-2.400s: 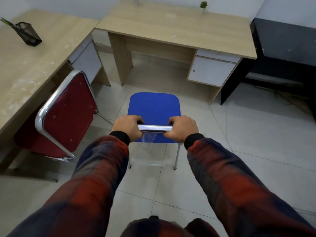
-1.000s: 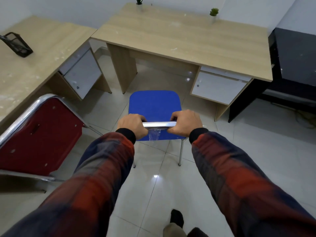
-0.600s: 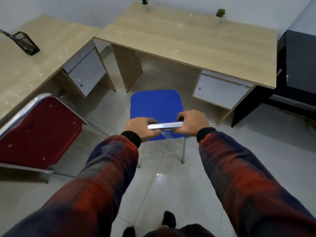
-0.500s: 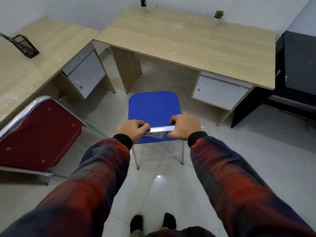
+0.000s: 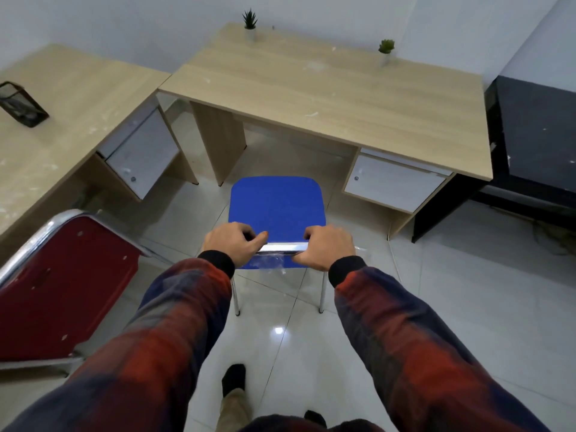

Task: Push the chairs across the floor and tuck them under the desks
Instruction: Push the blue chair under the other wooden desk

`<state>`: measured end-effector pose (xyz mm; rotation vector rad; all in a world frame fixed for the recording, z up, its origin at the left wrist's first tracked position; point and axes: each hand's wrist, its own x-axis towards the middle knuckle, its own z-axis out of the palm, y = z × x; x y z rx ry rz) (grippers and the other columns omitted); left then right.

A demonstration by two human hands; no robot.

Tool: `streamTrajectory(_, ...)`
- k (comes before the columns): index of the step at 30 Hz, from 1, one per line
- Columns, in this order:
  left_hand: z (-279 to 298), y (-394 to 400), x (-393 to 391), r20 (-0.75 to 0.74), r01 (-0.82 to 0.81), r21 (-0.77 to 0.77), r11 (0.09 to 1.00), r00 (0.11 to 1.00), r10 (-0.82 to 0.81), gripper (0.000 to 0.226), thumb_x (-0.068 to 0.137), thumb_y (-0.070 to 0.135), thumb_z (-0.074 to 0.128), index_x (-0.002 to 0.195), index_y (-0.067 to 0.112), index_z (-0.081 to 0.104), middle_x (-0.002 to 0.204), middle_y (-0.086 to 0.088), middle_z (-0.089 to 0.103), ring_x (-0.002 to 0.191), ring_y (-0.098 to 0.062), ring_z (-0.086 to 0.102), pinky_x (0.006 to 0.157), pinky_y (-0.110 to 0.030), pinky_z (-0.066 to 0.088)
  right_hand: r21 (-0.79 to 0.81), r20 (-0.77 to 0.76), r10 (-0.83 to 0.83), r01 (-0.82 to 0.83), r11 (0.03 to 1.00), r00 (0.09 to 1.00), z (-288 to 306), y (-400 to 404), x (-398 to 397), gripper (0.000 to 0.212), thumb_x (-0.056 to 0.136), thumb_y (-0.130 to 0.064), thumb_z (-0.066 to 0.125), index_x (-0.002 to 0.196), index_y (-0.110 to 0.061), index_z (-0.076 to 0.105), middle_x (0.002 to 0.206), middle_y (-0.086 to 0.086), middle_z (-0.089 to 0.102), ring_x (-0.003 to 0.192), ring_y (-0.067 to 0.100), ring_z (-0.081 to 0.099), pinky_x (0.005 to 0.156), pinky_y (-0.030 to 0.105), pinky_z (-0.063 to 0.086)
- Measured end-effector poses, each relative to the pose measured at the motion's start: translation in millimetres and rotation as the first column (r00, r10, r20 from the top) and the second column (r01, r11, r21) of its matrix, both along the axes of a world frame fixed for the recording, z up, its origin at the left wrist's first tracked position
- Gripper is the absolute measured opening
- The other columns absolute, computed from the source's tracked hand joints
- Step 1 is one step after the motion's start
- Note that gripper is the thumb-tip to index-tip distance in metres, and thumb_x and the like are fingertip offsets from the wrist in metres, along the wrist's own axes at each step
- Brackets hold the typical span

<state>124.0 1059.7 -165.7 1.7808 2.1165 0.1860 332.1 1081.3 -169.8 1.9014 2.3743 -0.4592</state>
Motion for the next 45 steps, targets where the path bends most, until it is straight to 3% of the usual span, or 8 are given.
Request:
streamTrajectory(11, -5, 44, -110, 0.075, 0.047, 0.041, 0.998, 0.996, -0.050, 0.029, 0.085, 0.051, 0.055, 0.080, 0.026, 0.070, 0.073, 0.012, 0.065, 0.072, -0.014, 0.059, 0.064, -0.026, 0.039, -0.006, -0.023, -0.085, 0.085, 0.996, 0.996, -2, 11, -105, 0.039, 0.075, -0.058, 0.059, 0.094, -0.024, 0.061, 0.081, -0.003, 0.065, 0.077, 0.023, 0.062, 0.070, 0.033, 0.055)
streamTrajectory(16, -3, 58, -122, 0.107, 0.082, 0.059, 0.995, 0.990, -0.088, 0.031, 0.086, 0.054, 0.054, 0.080, 0.027, 0.068, 0.073, 0.013, 0.063, 0.075, -0.014, 0.059, 0.066, -0.027, 0.040, -0.050, -0.043, -0.122, 0.120, 0.991, 0.992, 5, 20, -114, 0.034, 0.072, -0.054, 0.065, 0.094, -0.028, 0.063, 0.081, -0.006, 0.062, 0.075, 0.021, 0.057, 0.063, 0.028, 0.041)
streamTrajectory(24, -2, 55, -125, 0.192, 0.120, 0.056, 0.991, 0.973, -0.129, 0.049, 0.080, 0.075, 0.049, 0.075, 0.028, 0.062, 0.069, 0.018, 0.057, 0.072, -0.010, 0.057, 0.066, -0.029, 0.046, -0.083, -0.069, -0.112, 0.106, 0.991, 0.991, 11, 17, -113, 0.039, 0.066, -0.054, 0.065, 0.095, -0.028, 0.069, 0.075, -0.009, 0.059, 0.073, 0.017, 0.056, 0.055, 0.026, 0.037)
streamTrajectory(31, 0, 48, -121, 0.290, 0.202, 0.068, 0.977, 0.933, -0.213, 0.070, 0.063, 0.091, 0.040, 0.073, 0.025, 0.059, 0.083, 0.011, 0.062, 0.075, -0.011, 0.058, 0.067, -0.032, 0.048, -0.090, -0.109, -0.040, 0.030, 0.996, 0.993, 12, 24, -100, 0.049, 0.057, -0.055, 0.055, 0.091, -0.025, 0.074, 0.073, -0.006, 0.065, 0.067, 0.016, 0.057, 0.051, 0.025, 0.038)
streamTrajectory(35, -2, 48, -107, 0.264, 0.226, 0.071, 0.971, 0.935, -0.237, 0.075, 0.051, 0.095, 0.042, 0.083, 0.027, 0.050, 0.096, 0.014, 0.060, 0.080, -0.013, 0.059, 0.069, -0.032, 0.050, -0.085, -0.122, -0.018, 0.007, 0.996, 0.992, 11, 34, -83, 0.053, 0.057, -0.056, 0.054, 0.095, -0.025, 0.074, 0.079, -0.006, 0.068, 0.071, 0.016, 0.059, 0.053, 0.025, 0.038)
streamTrajectory(38, 3, 54, -89, 0.203, 0.279, -0.008, 0.960, 0.941, -0.272, 0.077, 0.047, 0.093, 0.055, 0.092, 0.029, 0.049, 0.094, 0.014, 0.061, 0.080, -0.013, 0.059, 0.070, -0.032, 0.051, -0.090, -0.124, -0.015, 0.004, 0.996, 0.992, 13, 43, -65, 0.056, 0.058, -0.056, 0.058, 0.102, -0.025, 0.073, 0.087, -0.006, 0.070, 0.075, 0.016, 0.059, 0.058, 0.025, 0.043)
streamTrajectory(42, 3, 66, -69, 0.122, 0.338, -0.113, 0.935, 0.938, -0.324, 0.073, 0.058, 0.076, 0.071, 0.114, 0.034, 0.053, 0.107, 0.021, 0.060, 0.093, -0.009, 0.059, 0.076, -0.026, 0.045, -0.091, -0.104, -0.027, 0.017, 0.996, 0.994, 13, 54, -44, 0.040, 0.067, -0.050, 0.072, 0.100, -0.027, 0.072, 0.086, -0.007, 0.070, 0.075, 0.015, 0.060, 0.064, 0.027, 0.049)
streamTrajectory(45, -2, 78, -55, 0.094, 0.308, -0.129, 0.943, 0.950, -0.297, 0.052, 0.066, 0.068, 0.069, 0.107, 0.037, 0.059, 0.104, 0.019, 0.065, 0.087, -0.009, 0.059, 0.069, -0.024, 0.043, -0.071, -0.090, -0.025, 0.019, 0.997, 0.996, 13, 68, -29, 0.040, 0.066, -0.050, 0.071, 0.099, -0.028, 0.072, 0.085, -0.008, 0.070, 0.074, 0.015, 0.061, 0.066, 0.029, 0.052)
